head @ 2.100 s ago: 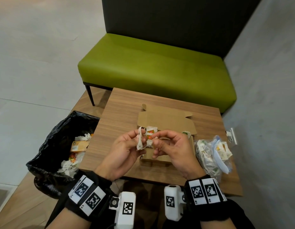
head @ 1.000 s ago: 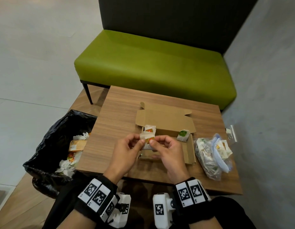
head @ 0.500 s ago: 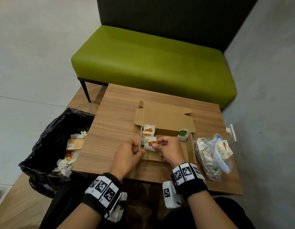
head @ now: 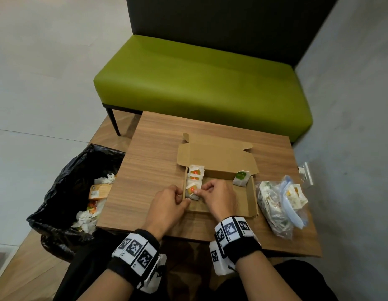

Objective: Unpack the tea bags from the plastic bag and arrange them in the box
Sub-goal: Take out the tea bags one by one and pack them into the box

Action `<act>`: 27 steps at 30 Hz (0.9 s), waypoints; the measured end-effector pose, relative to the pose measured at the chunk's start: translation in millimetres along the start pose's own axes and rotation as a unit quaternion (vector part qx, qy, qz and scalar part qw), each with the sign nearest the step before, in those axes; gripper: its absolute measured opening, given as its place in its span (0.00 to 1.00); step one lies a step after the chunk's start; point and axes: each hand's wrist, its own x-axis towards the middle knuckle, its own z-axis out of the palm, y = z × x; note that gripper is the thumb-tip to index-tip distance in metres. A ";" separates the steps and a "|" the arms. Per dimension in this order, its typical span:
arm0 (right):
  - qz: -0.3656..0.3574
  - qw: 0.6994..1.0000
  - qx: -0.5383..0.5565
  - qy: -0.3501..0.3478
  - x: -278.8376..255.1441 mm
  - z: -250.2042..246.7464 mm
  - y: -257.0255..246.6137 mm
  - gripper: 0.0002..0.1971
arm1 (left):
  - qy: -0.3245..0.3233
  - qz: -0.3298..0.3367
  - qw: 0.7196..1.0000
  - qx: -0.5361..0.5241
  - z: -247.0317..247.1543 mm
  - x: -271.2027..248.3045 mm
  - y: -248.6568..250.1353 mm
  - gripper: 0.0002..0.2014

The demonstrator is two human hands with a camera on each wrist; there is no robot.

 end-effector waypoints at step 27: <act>0.062 0.987 0.037 0.141 22.1 -156.3 163.1 0.14 | -0.181 0.413 0.853 0.264 125.8 -32.3 147.0 0.38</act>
